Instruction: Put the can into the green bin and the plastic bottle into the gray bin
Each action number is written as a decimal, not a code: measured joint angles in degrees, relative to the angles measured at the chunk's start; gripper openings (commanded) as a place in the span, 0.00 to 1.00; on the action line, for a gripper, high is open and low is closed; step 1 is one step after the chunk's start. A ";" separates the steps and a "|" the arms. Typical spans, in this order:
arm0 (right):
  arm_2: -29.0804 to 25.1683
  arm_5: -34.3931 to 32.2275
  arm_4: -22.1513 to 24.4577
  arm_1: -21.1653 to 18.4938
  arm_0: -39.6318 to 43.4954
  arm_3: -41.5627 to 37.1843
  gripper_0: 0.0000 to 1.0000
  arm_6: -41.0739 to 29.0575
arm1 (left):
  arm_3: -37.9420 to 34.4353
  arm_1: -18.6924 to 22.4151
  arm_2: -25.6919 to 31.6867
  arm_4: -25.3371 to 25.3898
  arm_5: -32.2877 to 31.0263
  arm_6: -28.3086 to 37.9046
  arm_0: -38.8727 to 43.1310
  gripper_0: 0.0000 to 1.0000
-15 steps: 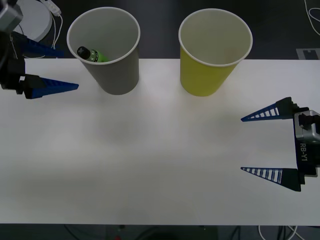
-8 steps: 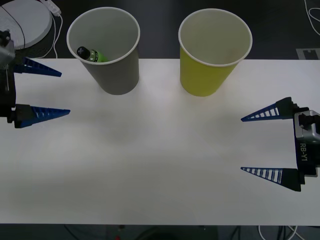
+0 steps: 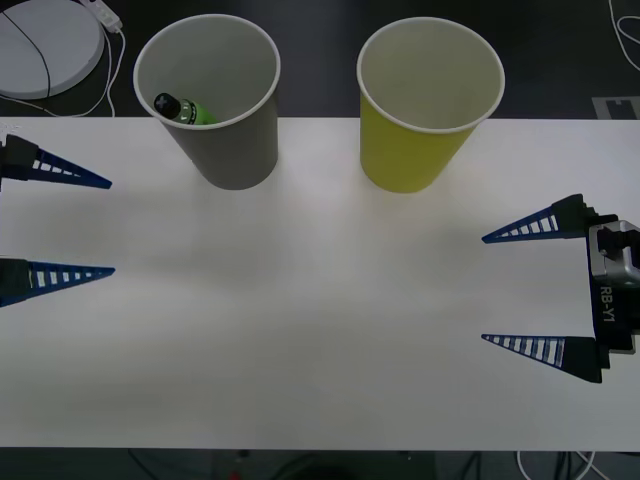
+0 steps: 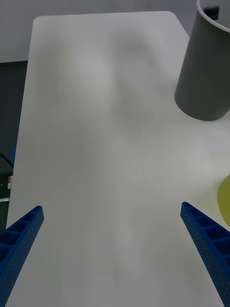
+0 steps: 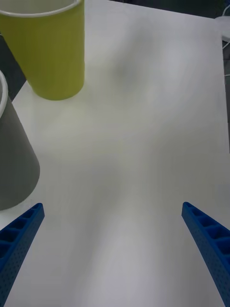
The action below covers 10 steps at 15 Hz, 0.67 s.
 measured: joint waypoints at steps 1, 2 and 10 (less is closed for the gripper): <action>0.00 0.00 0.00 0.00 0.00 0.00 1.00 0.00 | 0.00 -0.04 1.25 1.00 -0.89 -1.35 1.55 1.00; 0.00 0.00 0.00 0.00 0.00 0.00 1.00 0.00 | -0.09 -0.03 2.43 1.72 -1.44 -2.64 3.10 1.00; 0.00 0.00 0.00 0.00 0.00 0.00 1.00 0.00 | -1.61 -0.12 9.95 1.52 -5.33 -7.52 11.38 1.00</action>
